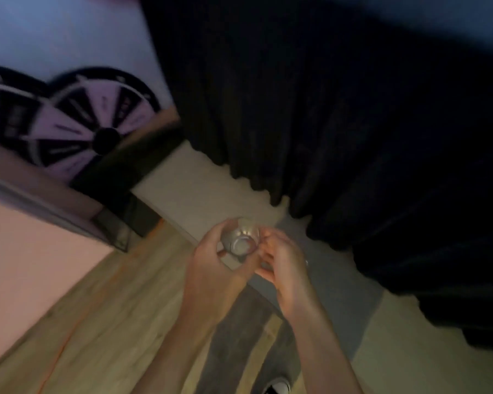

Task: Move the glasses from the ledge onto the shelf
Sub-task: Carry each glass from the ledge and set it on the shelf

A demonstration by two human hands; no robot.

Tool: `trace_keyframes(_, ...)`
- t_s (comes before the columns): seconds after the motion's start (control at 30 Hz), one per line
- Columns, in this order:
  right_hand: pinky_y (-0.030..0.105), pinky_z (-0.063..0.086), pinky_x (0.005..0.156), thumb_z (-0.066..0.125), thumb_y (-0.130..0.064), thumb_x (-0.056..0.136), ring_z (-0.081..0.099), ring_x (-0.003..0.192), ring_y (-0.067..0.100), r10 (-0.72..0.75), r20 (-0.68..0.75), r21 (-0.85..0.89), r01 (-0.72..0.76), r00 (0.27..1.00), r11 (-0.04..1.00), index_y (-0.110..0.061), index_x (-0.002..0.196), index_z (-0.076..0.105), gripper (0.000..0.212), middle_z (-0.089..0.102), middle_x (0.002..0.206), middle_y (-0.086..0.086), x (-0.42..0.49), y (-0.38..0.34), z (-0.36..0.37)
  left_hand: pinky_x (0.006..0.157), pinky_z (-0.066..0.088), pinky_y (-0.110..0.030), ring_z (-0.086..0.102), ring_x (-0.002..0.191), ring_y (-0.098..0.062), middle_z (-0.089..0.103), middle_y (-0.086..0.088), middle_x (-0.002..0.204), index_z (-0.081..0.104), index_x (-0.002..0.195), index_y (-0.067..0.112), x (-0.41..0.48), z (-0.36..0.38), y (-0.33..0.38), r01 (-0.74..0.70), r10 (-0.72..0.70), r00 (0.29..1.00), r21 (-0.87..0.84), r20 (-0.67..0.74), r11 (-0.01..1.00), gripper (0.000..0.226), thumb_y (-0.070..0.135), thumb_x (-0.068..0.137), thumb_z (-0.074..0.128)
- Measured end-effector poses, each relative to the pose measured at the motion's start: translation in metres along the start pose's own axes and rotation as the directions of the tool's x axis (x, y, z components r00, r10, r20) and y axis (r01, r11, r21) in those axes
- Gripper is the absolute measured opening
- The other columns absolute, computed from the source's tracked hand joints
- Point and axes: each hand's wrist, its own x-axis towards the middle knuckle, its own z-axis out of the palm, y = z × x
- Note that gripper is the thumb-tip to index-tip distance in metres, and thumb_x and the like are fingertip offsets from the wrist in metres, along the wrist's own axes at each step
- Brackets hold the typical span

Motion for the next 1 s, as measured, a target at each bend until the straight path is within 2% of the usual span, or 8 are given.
trace_keyframes(0.17,0.02,0.056,0.056,0.049,-0.005,0.096,0.07,0.084,0.018,-0.002,0.16,-0.153,0.026,0.987,0.988,-0.009,0.106,0.073,0.027,0.076,0.104,0.015,-0.09,-0.014,0.121,0.093,0.053,-0.018,0.066,0.107,0.009,0.073,0.028,0.11,0.067,0.123,0.034,-0.043,-0.14,0.032,0.012,0.002,0.966,0.052,-0.258,0.999,0.063,0.061,0.067,0.078)
trace_keyframes(0.27,0.03,0.057,0.067,0.05,-0.005,0.096,0.067,0.082,0.022,0.004,0.243,-0.208,0.048,0.97,0.977,-0.011,0.102,0.075,0.026,0.074,0.096,0.015,-0.145,-0.003,0.188,0.093,0.055,-0.026,0.064,0.107,0.012,0.072,0.029,0.112,0.066,0.122,0.039,-0.078,-0.22,0.038,0.069,-0.041,0.922,0.058,-0.385,0.996,0.066,0.068,0.064,0.076)
trace_keyframes(0.4,0.039,0.055,0.074,0.051,-0.01,0.097,0.065,0.077,0.026,0.012,0.366,-0.292,0.103,0.931,0.951,-0.012,0.101,0.076,0.025,0.072,0.08,0.012,-0.221,0.036,0.27,0.081,0.058,-0.029,0.067,0.094,0.012,0.073,0.032,0.099,0.065,0.109,0.049,-0.14,-0.321,0.034,0.131,-0.085,0.834,0.047,-0.545,0.99,0.05,0.068,0.064,0.076)
trace_keyframes(0.47,0.038,0.058,0.074,0.053,-0.011,0.097,0.067,0.08,0.03,0.03,0.42,-0.326,0.121,0.907,0.938,-0.01,0.102,0.075,0.023,0.074,0.088,0.019,-0.261,0.06,0.31,0.081,0.061,-0.035,0.07,0.092,0.007,0.074,0.028,0.093,0.064,0.1,0.051,-0.176,-0.37,0.027,0.152,-0.116,0.782,0.007,-0.613,0.988,0.043,0.067,0.063,0.078)
trace_keyframes(0.6,0.038,0.063,0.074,0.051,-0.012,0.099,0.074,0.09,0.03,0.073,0.528,-0.399,0.171,0.846,0.901,-0.02,0.091,0.072,0.024,0.076,0.097,0.014,-0.345,0.113,0.381,0.086,0.061,-0.04,0.071,0.099,-0.001,0.074,0.022,0.1,0.069,0.108,0.041,-0.254,-0.459,0.011,0.184,-0.156,0.689,-0.038,-0.708,0.982,0.051,0.066,0.065,0.079)
trace_keyframes(0.73,0.036,0.062,0.075,0.049,-0.013,0.095,0.075,0.088,0.028,0.123,0.621,-0.448,0.222,0.774,0.866,-0.011,0.106,0.072,0.026,0.077,0.101,0.013,-0.419,0.166,0.438,0.09,0.059,-0.043,0.071,0.105,-0.011,0.076,0.013,0.108,0.07,0.113,0.031,-0.328,-0.536,-0.006,0.228,-0.172,0.596,-0.041,-0.784,0.973,0.055,0.06,0.068,0.08)
trace_keyframes(0.83,0.035,0.063,0.073,0.049,-0.014,0.095,0.073,0.083,0.025,0.166,0.674,-0.484,0.26,0.72,0.835,-0.01,0.106,0.072,0.026,0.076,0.099,0.012,-0.469,0.203,0.475,0.092,0.058,-0.043,0.068,0.107,-0.011,0.074,0.014,0.114,0.069,0.119,0.03,-0.38,-0.587,-0.016,0.261,-0.172,0.532,-0.032,-0.829,0.965,0.059,0.062,0.069,0.076)
trace_keyframes(1.0,0.033,0.063,0.076,0.056,-0.016,0.097,0.073,0.099,0.028,0.248,0.72,-0.573,0.354,0.648,0.74,-0.014,0.11,0.07,0.019,0.073,0.111,0.013,-0.551,0.251,0.537,0.092,0.055,-0.033,0.064,0.104,-0.006,0.07,0.018,0.118,0.065,0.126,0.03,-0.453,-0.66,-0.027,0.29,-0.159,0.436,-0.029,-0.886,0.957,0.059,0.062,0.078,0.075)
